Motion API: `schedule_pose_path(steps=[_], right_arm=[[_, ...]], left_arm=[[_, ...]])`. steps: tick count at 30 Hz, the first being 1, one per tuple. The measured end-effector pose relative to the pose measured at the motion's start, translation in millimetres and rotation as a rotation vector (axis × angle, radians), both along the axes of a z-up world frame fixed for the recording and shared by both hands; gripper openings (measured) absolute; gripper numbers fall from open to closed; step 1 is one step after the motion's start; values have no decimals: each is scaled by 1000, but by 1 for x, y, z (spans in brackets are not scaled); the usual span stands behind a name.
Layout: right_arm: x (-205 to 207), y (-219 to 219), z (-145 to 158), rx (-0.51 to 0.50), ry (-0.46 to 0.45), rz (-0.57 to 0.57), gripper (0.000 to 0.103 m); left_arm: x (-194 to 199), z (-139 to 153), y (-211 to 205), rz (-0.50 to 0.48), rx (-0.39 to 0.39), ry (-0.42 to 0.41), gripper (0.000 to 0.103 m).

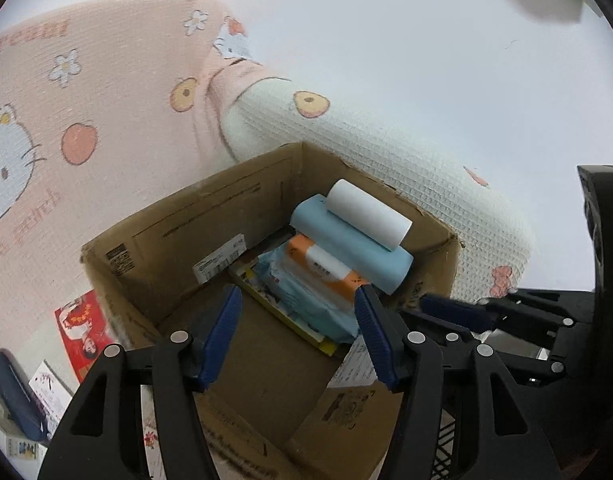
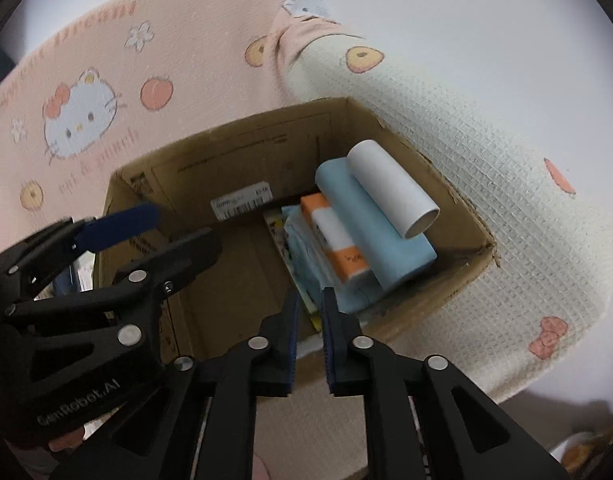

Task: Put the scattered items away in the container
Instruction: 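Open both tools to release the roll and lift them away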

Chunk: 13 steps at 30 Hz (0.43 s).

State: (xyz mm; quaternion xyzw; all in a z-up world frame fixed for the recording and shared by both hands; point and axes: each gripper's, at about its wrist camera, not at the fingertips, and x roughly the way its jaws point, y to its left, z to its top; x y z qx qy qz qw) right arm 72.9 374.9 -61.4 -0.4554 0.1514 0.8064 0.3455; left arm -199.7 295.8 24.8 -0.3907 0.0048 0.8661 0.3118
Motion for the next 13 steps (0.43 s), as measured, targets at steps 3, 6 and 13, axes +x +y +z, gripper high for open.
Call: schedule_pose_path(steps=[3, 6, 13], right_arm=[[-3, -7, 6, 51, -15, -5, 40], [-6, -13, 12, 108, -9, -12, 67], [-16, -17, 4, 90, -42, 26, 67]], left_arm=[[-2, 1, -14, 45, 20, -16, 67], [-6, 0, -26, 79, 30, -22, 68], [-4, -3, -29, 72, 32, -19, 68]])
